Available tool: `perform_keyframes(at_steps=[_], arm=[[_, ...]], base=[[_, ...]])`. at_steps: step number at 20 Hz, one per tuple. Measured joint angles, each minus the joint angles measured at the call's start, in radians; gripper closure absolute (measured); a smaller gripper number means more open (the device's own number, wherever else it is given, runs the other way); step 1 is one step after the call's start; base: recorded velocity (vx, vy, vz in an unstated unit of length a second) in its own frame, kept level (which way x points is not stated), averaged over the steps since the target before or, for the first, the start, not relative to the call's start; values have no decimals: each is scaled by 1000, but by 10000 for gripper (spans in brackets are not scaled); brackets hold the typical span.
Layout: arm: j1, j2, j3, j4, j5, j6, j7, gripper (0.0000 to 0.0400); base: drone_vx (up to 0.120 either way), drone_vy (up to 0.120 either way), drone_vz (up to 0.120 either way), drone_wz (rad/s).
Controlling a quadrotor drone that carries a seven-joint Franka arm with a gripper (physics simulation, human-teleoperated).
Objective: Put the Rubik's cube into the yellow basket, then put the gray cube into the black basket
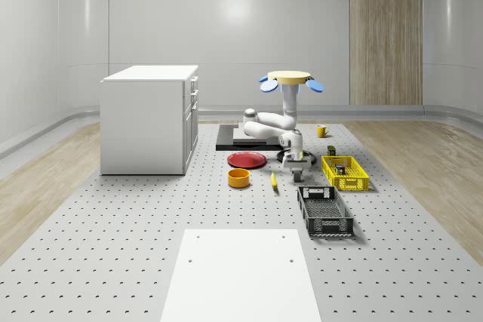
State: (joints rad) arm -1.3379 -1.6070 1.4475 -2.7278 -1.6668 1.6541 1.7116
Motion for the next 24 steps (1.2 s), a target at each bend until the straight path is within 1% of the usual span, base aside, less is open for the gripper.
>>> perform_keyframes(at_steps=[4,10,12,17,24], arm=[[5,-2,41,-5,38,-15,-1,150],[7,-5,67,-6,63,-22,-2,150],[7,-6,70,-7,66,-23,-2,150],[7,-9,74,-7,71,-22,-2,150],[7,-11,76,-7,74,-20,-2,150]], base=[[0,0,120,0],[0,0,120,0],[0,20,20,0],[0,120,0,0],[120,120,0,0]])
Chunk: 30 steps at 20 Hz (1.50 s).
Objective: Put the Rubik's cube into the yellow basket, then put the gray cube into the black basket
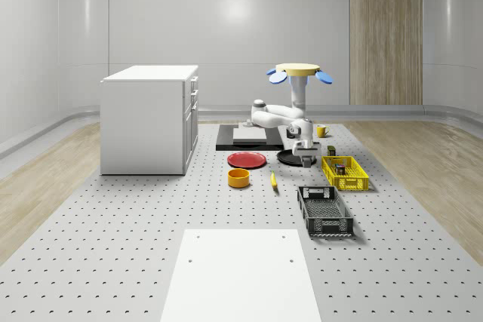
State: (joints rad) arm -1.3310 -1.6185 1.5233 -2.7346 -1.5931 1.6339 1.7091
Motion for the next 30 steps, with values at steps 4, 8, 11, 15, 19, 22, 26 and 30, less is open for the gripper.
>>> perform_keyframes(at_steps=[4,8,11,15,19,22,26,30], arm=[[0,-1,0,0,1,1,0,150],[0,-2,0,0,1,2,0,150],[0,-3,0,0,1,3,0,150],[0,-4,0,0,2,3,0,150],[0,-4,0,0,2,4,0,150],[0,-5,0,0,2,4,0,150],[0,-5,0,0,2,5,0,150],[0,-6,0,0,3,5,0,150]], base=[[120,90,0,0],[120,0,0,0],[120,0,0,0],[120,0,0,0],[120,0,0,0],[120,0,0,0],[120,0,0,0],[120,0,0,0]])
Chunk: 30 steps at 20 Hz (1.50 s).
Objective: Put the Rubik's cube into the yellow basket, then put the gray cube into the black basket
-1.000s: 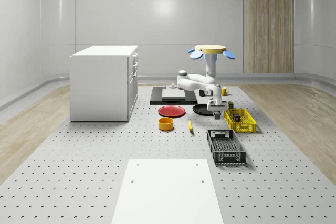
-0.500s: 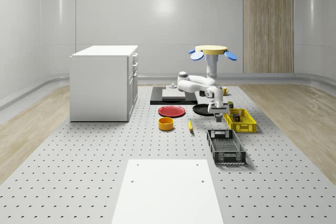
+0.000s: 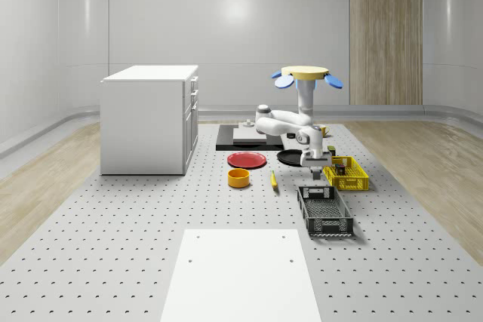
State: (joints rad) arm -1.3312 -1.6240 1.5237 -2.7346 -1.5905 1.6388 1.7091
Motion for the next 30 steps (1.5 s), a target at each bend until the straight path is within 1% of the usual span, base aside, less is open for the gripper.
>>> perform_keyframes(at_steps=[14,18,28,30], arm=[[0,-1,0,0,0,1,0,150],[0,-1,0,0,0,1,0,150],[0,-1,0,0,1,1,0,150],[0,-1,0,0,1,1,0,150]], base=[[120,0,0,0],[120,-90,0,0],[120,0,0,0],[40,0,-100,0]])
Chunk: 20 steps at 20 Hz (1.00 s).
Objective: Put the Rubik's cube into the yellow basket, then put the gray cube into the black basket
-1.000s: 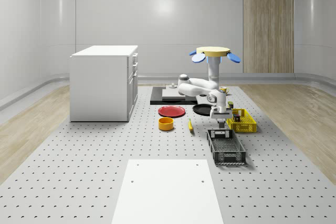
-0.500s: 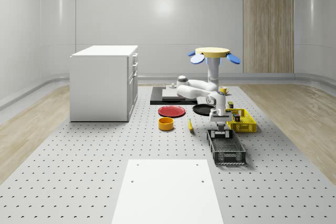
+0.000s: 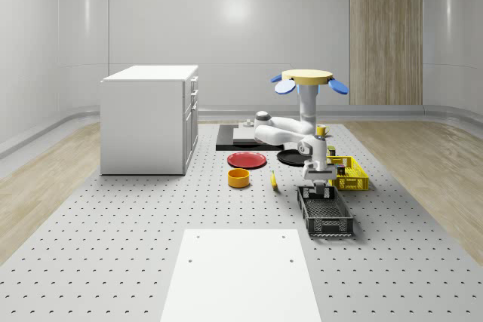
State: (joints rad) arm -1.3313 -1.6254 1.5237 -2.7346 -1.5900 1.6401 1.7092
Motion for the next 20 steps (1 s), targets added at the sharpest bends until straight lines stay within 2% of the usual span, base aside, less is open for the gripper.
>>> perform_keyframes(at_steps=[3,16,17,20], arm=[[0,0,-2,0,-2,1,0,150],[-21,6,-150,20,-138,57,7,150],[-23,6,-158,22,-146,60,7,138],[-26,9,-174,25,-161,65,8,65]], base=[[0,0,-107,0],[0,0,0,0],[0,0,0,0],[0,0,0,0]])
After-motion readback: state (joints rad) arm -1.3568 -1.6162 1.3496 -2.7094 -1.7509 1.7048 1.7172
